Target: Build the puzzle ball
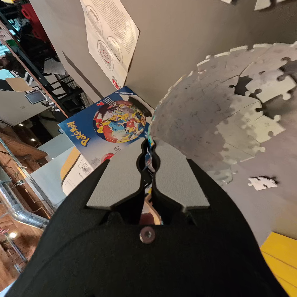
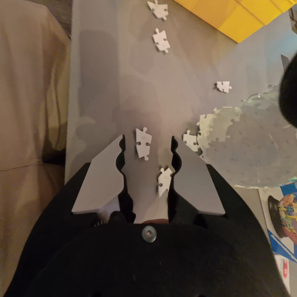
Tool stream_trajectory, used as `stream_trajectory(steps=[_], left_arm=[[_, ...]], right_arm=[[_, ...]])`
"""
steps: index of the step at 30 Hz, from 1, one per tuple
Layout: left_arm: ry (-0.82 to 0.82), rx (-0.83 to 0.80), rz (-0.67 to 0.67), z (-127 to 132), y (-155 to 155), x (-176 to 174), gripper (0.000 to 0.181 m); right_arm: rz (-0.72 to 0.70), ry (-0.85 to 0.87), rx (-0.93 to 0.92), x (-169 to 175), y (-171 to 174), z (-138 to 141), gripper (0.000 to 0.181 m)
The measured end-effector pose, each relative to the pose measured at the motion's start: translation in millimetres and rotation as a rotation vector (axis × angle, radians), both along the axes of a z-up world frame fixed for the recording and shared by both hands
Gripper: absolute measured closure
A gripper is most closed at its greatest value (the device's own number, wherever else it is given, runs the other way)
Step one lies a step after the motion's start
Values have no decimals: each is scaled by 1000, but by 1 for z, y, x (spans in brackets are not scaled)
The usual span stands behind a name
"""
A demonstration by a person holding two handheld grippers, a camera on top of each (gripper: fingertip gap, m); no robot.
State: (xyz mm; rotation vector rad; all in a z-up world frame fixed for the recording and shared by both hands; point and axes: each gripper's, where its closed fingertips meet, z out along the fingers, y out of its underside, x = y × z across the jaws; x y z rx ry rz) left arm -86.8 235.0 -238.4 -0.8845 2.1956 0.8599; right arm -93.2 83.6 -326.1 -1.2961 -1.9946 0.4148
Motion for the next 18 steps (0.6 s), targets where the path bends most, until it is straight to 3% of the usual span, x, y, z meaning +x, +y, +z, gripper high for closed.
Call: stream_trajectory(steps=[12,18], left_arm=[[-3,28,-93,15,-4,3,179],[6,7,-96,9,-9,-4,179]], right_arm=[[12,26,-88,-1,-8,2,124],[7,26,-104,-3,-7,1,123]])
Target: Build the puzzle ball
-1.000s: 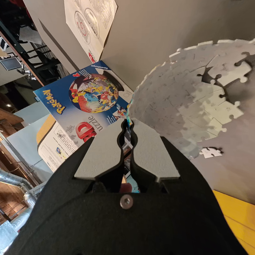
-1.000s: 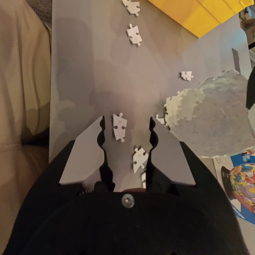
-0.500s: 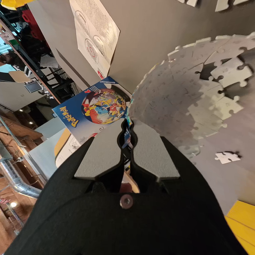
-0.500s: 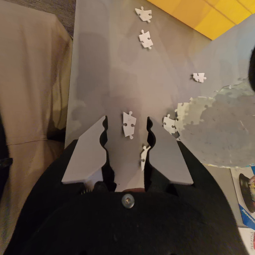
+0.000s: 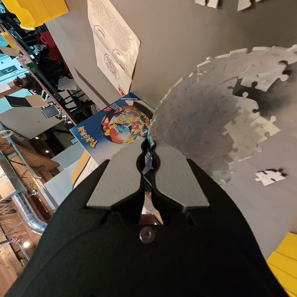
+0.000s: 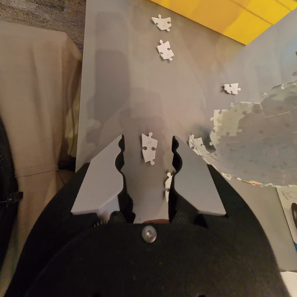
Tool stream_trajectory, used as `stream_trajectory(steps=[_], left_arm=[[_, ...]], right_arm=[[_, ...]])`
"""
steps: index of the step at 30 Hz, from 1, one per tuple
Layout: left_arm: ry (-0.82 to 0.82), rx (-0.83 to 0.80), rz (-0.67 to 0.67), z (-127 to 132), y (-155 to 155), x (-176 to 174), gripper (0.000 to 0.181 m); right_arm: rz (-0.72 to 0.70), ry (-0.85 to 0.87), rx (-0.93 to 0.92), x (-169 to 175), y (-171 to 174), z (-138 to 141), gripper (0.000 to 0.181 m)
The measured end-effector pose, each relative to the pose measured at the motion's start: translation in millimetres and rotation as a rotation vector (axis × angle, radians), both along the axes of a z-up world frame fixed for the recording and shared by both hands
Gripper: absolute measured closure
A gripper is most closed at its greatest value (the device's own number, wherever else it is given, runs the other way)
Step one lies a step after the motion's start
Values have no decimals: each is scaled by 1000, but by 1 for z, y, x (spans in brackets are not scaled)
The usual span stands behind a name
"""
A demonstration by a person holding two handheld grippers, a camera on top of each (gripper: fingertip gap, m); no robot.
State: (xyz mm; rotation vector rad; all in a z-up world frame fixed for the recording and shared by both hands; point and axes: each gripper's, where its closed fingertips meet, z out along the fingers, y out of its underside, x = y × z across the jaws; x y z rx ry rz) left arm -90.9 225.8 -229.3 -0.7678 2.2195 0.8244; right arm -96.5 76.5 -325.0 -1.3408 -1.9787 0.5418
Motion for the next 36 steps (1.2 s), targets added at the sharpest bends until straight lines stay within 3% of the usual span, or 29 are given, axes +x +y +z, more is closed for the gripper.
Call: stream_trajectory(steps=[36], left_arm=[[59,32,-19,-9,-6,4,179]], right_arm=[[-26,27,2,-6,15,-2,120]])
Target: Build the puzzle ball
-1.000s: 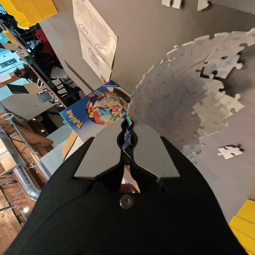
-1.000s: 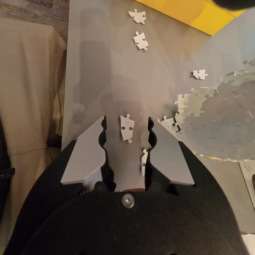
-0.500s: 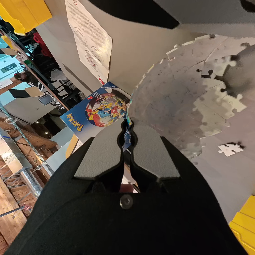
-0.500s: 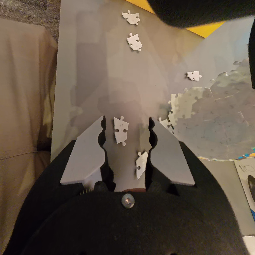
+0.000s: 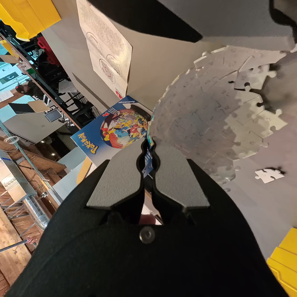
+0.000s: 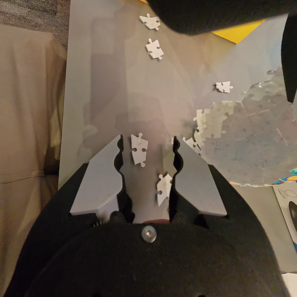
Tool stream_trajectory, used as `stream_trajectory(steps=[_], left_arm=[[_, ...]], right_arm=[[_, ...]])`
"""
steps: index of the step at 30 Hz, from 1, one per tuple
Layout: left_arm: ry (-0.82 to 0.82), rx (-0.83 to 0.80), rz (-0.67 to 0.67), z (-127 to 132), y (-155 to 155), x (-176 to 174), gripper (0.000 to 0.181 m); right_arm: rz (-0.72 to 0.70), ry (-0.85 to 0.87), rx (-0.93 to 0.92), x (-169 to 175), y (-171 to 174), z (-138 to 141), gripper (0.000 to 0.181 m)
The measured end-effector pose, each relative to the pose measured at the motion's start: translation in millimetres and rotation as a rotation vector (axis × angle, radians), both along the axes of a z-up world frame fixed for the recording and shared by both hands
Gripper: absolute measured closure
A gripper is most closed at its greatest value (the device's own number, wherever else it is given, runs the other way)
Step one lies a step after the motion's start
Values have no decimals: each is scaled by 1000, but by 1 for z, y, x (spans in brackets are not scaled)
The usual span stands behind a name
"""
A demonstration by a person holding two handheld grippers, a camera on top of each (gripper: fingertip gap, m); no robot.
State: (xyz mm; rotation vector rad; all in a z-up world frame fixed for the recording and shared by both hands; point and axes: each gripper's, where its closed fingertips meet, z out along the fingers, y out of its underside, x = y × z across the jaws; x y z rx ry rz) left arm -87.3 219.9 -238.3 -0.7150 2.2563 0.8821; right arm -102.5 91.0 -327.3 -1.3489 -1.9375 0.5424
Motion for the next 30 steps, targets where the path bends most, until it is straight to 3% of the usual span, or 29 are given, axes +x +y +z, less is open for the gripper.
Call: stream_trajectory(steps=[30], left_arm=[[-11,-2,19,-2,-4,2,179]], right_arm=[[1,-11,-7,4,0,-1,121]])
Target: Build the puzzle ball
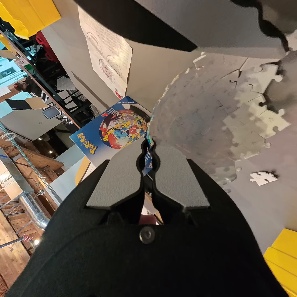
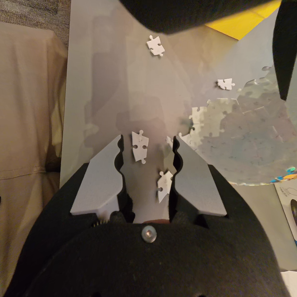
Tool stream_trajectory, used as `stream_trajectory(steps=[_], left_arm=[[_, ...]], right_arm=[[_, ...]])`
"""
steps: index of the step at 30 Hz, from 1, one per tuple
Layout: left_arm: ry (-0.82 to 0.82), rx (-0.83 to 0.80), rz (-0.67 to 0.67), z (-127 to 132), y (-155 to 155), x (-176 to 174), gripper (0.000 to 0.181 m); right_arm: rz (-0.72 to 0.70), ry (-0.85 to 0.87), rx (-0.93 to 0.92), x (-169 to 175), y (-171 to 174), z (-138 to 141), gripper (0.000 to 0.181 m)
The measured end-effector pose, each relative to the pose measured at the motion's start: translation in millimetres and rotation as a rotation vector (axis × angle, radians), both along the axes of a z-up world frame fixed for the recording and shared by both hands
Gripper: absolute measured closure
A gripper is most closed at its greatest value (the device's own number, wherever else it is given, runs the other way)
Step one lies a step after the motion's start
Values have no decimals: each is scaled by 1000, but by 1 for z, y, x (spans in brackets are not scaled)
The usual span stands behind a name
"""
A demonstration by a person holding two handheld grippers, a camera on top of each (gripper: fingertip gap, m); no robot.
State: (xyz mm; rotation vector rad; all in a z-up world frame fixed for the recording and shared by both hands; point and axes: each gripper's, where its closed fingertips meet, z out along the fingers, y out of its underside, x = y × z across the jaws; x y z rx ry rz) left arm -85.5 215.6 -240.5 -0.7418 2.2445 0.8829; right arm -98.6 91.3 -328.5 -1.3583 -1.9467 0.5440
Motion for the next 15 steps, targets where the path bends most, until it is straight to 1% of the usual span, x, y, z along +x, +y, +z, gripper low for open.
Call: stream_trajectory(steps=[5,15], left_arm=[[5,6,1,-1,0,0,179],[12,40,7,0,-1,-2,179]], right_arm=[[-10,7,-2,-1,2,0,119],[-37,-20,-26,-1,6,-5,108]])
